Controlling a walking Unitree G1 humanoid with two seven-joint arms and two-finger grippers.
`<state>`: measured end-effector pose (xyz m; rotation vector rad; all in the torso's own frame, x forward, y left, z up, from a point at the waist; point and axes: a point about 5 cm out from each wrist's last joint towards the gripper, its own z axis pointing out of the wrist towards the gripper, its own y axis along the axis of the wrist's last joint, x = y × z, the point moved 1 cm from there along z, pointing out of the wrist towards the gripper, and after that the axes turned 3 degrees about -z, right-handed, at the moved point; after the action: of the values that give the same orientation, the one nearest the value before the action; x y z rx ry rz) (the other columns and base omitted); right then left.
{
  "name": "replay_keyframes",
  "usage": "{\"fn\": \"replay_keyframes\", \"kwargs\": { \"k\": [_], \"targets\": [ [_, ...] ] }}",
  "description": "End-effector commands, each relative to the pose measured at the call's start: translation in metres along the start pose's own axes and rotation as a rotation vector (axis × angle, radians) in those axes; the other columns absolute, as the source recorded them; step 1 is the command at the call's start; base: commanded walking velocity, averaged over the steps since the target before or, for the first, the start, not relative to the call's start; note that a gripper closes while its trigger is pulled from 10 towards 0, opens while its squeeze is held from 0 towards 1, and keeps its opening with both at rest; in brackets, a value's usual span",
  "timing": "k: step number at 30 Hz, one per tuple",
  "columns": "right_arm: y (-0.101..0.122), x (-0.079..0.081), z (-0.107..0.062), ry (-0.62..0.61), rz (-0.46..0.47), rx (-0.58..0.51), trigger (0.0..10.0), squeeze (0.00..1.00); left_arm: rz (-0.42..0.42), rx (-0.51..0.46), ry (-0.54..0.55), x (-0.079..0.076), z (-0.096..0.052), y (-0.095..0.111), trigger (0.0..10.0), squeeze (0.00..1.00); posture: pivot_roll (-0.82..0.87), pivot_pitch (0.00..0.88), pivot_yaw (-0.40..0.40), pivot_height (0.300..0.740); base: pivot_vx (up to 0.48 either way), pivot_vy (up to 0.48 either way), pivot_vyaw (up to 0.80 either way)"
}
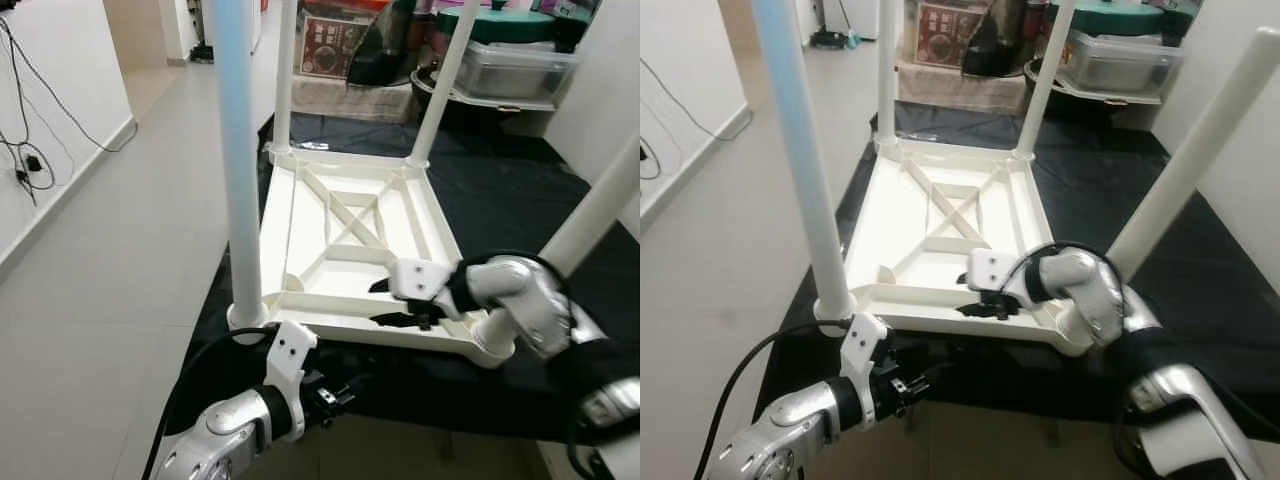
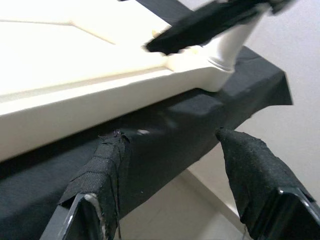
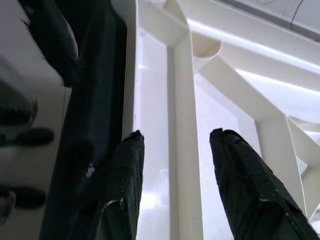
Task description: Building children table
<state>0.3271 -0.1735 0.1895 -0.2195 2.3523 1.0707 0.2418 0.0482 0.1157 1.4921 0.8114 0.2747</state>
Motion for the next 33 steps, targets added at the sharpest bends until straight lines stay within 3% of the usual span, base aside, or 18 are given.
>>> {"fn": "replay_keyframes", "kwargs": {
  "k": [1,3,6,8,10,12,13,15,18,22,26,30,33],
  "targets": [
    [0.015,0.000,-0.012,-0.120,0.048,-0.092,10.0,0.00,0.001,0.007,-0.008,0.001,0.003,-0.003,10.0,0.00,0.16,0.012,-0.078,0.740,0.000,0.000,0.00],
    [0.019,0.001,-0.014,-0.171,0.072,-0.122,10.0,0.00,0.003,0.008,-0.008,0.002,0.003,-0.002,10.0,0.00,0.16,0.012,-0.078,0.740,0.000,0.000,0.00],
    [0.032,0.000,-0.011,-0.451,0.244,-0.246,10.0,0.00,0.024,0.006,0.004,0.005,0.005,-0.002,10.0,0.00,0.15,0.000,-0.069,0.740,0.000,0.000,0.00],
    [0.033,0.001,-0.011,-0.493,0.281,-0.259,10.0,0.00,0.028,0.006,0.006,0.006,0.005,-0.002,10.0,0.00,0.15,0.000,-0.069,0.740,0.000,0.000,0.00],
    [0.037,0.007,-0.006,-0.594,0.285,-0.269,10.0,0.00,0.038,0.008,0.015,0.008,0.006,-0.002,10.0,0.00,0.16,0.000,-0.063,0.740,0.000,0.000,0.00],
    [0.042,0.020,0.001,-0.713,0.378,-0.333,10.0,0.00,0.051,0.017,0.024,0.012,0.007,-0.004,10.0,0.00,0.16,0.000,-0.050,0.740,0.000,0.000,0.00],
    [0.042,0.020,0.001,-0.713,0.378,-0.333,10.0,0.00,0.051,0.017,0.024,0.012,0.007,-0.004,10.0,0.00,0.16,0.000,-0.050,0.740,0.000,0.000,0.00],
    [0.042,0.032,0.003,-0.837,0.446,-0.383,10.0,0.00,0.062,0.024,0.030,0.016,0.008,-0.005,10.0,0.00,0.16,0.000,-0.040,0.740,0.000,0.000,0.00],
    [0.042,0.036,0.002,-0.883,0.474,-0.397,10.0,0.00,0.067,0.024,0.032,0.018,0.008,-0.005,10.0,0.00,0.16,0.000,-0.040,0.740,0.000,0.000,0.00],
    [0.011,0.078,-0.004,-1.084,0.607,-0.206,10.0,0.00,0.145,0.012,0.094,0.027,0.008,-0.003,10.0,0.00,0.16,0.000,-0.022,0.740,0.000,0.000,0.00],
    [0.005,0.091,-0.007,-1.176,0.665,-0.140,10.0,0.00,0.172,0.013,0.111,0.030,0.010,-0.003,10.0,0.00,0.16,0.000,-0.021,0.740,0.000,0.000,0.00],
    [0.002,0.102,-0.011,-1.287,0.664,-0.055,10.0,0.00,0.196,0.019,0.135,0.035,0.012,-0.005,10.0,0.00,0.15,0.000,-0.015,0.740,0.000,-0.154,0.00],
    [0.002,0.105,-0.009,-1.292,0.672,-0.053,10.0,0.00,0.201,0.023,0.139,0.036,0.012,-0.006,10.0,0.00,0.15,0.000,-0.014,0.740,0.000,-0.480,0.00]
  ]
}}
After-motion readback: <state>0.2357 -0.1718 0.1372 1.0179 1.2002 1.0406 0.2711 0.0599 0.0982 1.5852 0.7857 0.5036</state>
